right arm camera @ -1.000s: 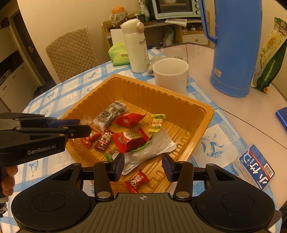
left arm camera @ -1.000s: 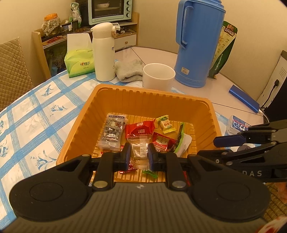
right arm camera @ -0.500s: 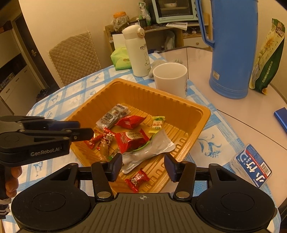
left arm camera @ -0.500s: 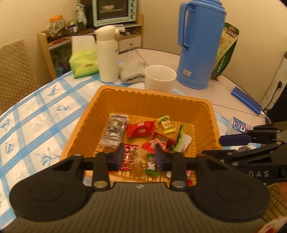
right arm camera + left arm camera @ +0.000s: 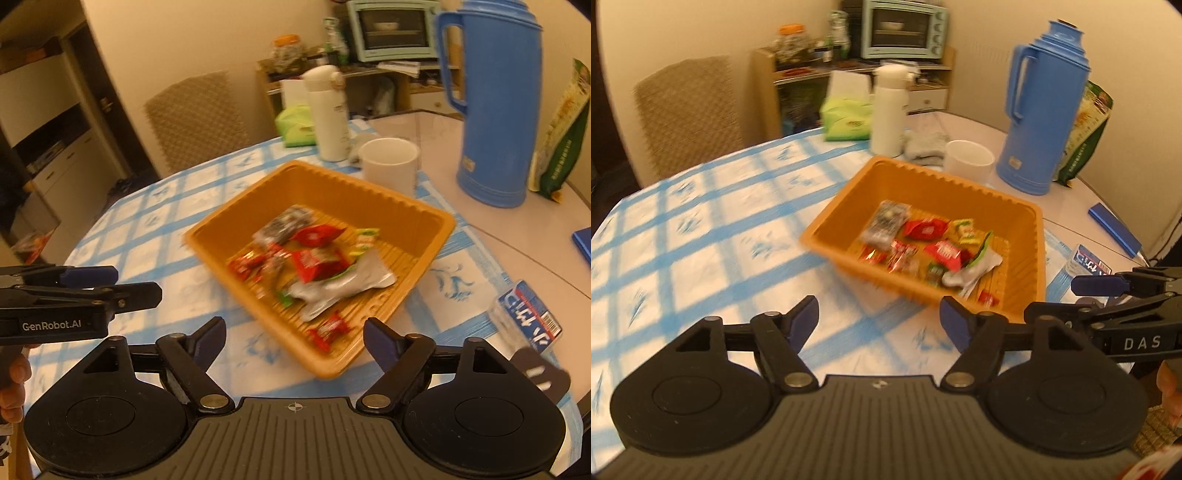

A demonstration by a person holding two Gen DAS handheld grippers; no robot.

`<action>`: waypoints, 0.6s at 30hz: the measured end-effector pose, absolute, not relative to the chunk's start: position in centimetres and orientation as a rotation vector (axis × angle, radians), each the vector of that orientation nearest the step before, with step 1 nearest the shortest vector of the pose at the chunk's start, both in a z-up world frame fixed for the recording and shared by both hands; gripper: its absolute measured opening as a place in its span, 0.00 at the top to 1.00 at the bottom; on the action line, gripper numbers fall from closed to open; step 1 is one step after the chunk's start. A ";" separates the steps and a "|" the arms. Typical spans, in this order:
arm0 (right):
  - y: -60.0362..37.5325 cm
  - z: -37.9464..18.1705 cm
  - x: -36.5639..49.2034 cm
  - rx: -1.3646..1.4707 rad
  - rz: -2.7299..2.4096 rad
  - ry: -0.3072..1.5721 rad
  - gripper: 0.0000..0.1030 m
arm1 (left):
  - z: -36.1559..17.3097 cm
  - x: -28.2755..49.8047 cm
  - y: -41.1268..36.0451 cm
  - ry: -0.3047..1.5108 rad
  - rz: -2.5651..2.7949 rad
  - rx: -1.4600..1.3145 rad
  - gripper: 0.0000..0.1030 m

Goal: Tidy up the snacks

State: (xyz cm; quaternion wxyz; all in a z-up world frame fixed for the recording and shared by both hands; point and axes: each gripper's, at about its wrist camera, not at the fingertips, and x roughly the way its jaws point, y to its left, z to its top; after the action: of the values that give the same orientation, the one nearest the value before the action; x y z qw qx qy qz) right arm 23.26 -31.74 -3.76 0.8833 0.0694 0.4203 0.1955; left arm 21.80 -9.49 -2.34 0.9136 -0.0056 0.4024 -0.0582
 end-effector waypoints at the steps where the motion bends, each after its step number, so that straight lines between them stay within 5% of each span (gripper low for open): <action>1: -31.5 -3.7 22.7 0.139 0.424 0.875 0.19 | -2.2 20.9 -9.2 0.833 -0.103 -0.017 0.31; 18: -24.6 -3.3 16.5 0.032 0.653 0.895 0.17 | -1.8 8.2 -4.1 0.899 0.179 -0.156 0.30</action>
State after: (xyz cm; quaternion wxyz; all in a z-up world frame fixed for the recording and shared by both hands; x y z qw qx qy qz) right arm 16.49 -24.59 -3.30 0.8503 0.0153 0.4249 0.3102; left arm 8.20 -4.07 -1.82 0.8938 -0.0750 0.4336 0.0861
